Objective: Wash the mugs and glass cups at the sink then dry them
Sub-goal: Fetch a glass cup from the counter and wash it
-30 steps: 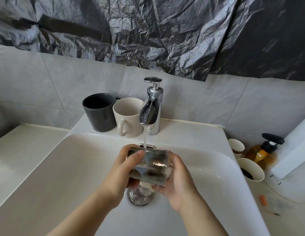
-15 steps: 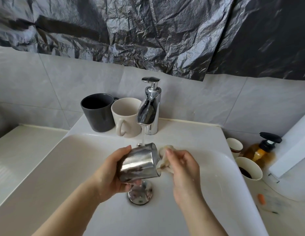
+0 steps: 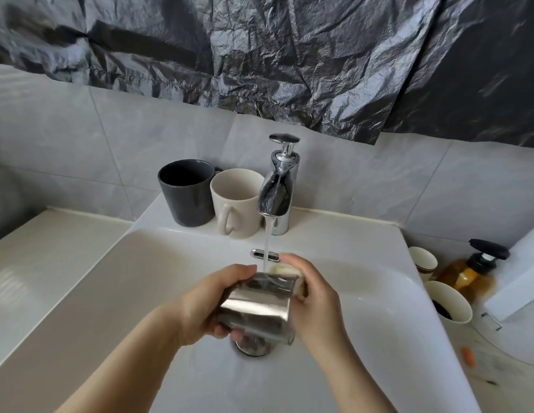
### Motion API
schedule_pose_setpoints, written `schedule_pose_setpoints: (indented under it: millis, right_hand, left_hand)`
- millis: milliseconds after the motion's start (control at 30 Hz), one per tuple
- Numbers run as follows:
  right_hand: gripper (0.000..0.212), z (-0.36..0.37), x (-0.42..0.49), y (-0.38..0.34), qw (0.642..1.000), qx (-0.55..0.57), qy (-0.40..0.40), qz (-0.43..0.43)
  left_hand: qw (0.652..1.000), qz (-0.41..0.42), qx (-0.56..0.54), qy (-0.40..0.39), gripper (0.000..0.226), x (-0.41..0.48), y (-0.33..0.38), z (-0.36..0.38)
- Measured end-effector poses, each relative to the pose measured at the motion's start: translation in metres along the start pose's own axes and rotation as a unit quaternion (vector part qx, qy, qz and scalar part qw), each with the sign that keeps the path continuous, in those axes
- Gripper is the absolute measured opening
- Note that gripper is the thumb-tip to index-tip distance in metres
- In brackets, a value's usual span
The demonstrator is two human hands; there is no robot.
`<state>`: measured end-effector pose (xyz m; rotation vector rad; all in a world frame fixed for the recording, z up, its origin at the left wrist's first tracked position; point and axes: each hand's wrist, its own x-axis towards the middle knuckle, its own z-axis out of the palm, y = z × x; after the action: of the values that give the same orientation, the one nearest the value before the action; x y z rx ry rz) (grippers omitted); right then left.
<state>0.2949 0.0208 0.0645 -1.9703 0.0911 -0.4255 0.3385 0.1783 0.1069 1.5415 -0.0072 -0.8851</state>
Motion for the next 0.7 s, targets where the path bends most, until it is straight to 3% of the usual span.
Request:
schedule_pose_setpoints:
  millis: [100,167,233,300,400,500,600,700]
  right_hand:
    - [0.016,0.006,0.005,-0.001,0.968,0.138,-0.013,0.208]
    - [0.012,0.004,0.005,-0.011,0.912,0.224,-0.095,0.329]
    - [0.018,0.001,0.003,-0.019,0.878,0.234,-0.159,0.385]
    - [0.016,0.001,0.005,-0.015,0.882,0.251,-0.114,0.382]
    - [0.02,-0.006,0.005,-0.004,0.904,0.247,0.032,0.347]
    - [0.024,-0.007,0.002,0.001,0.927,0.222,0.078,0.291]
    - [0.013,-0.003,0.001,-0.004,0.95,0.165,0.085,0.253]
    - [0.004,-0.004,0.001,-0.008,0.936,0.226,0.071,0.261]
  left_hand:
    - [0.992,0.103,-0.03,0.063,0.028,0.005,-0.004,0.011]
    - [0.98,0.163,-0.051,0.106,0.023,0.008,-0.006,0.016]
    - [0.967,0.214,-0.033,0.135,0.03,0.011,-0.009,0.014]
    - [0.968,0.225,0.005,0.11,0.042,0.011,-0.008,0.007]
    - [0.983,0.161,0.083,0.005,0.069,0.008,-0.003,-0.006]
    - [0.968,0.115,0.219,-0.042,0.082,0.009,-0.012,0.002]
    - [0.976,0.099,0.184,-0.06,0.076,0.009,-0.026,0.025]
    - [0.992,0.09,0.094,0.004,0.075,0.014,-0.026,0.028]
